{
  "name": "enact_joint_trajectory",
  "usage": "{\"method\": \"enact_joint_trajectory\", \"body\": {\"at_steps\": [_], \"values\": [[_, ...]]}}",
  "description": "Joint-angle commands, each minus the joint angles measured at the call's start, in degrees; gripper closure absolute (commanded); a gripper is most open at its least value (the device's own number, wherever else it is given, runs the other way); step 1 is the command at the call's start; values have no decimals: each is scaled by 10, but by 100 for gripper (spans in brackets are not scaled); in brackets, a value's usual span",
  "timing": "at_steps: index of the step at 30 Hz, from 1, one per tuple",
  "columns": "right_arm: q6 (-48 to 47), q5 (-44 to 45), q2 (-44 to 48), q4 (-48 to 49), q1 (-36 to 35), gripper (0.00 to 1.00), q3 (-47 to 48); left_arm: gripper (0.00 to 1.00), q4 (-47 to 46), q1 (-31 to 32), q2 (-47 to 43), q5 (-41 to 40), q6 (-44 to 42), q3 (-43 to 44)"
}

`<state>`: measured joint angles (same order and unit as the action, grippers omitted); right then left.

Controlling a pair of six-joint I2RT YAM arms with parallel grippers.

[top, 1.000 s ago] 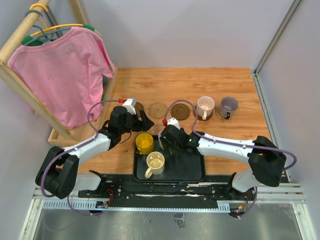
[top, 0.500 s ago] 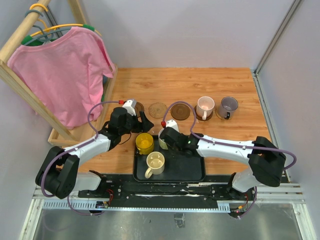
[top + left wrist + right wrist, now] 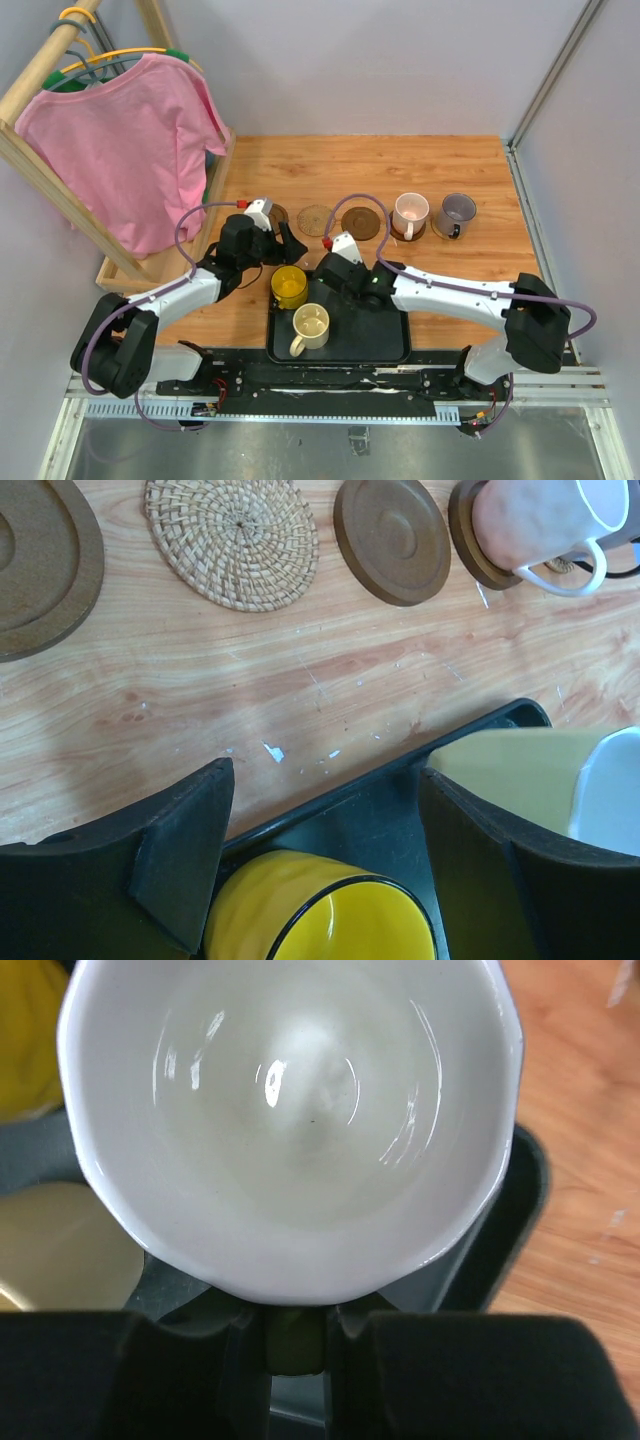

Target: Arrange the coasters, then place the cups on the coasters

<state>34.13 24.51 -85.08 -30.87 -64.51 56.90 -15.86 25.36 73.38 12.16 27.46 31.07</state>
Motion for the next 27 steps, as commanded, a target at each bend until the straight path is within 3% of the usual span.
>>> {"method": "enact_joint_trajectory", "body": {"at_steps": [1,8,16,27], "values": [[17,130,14,-43,-7,99,86,22,-10,6,-24,-13,-5,2],[7,191,-45,-43,34,99,168,22,6,6,-52,-40,-19,11],[-8,106,-100,21,156,99,197,22,30,6,-62,-89,-40,21],[-22,35,-177,54,242,99,254,21,32,6,-26,-84,-48,35]]}}
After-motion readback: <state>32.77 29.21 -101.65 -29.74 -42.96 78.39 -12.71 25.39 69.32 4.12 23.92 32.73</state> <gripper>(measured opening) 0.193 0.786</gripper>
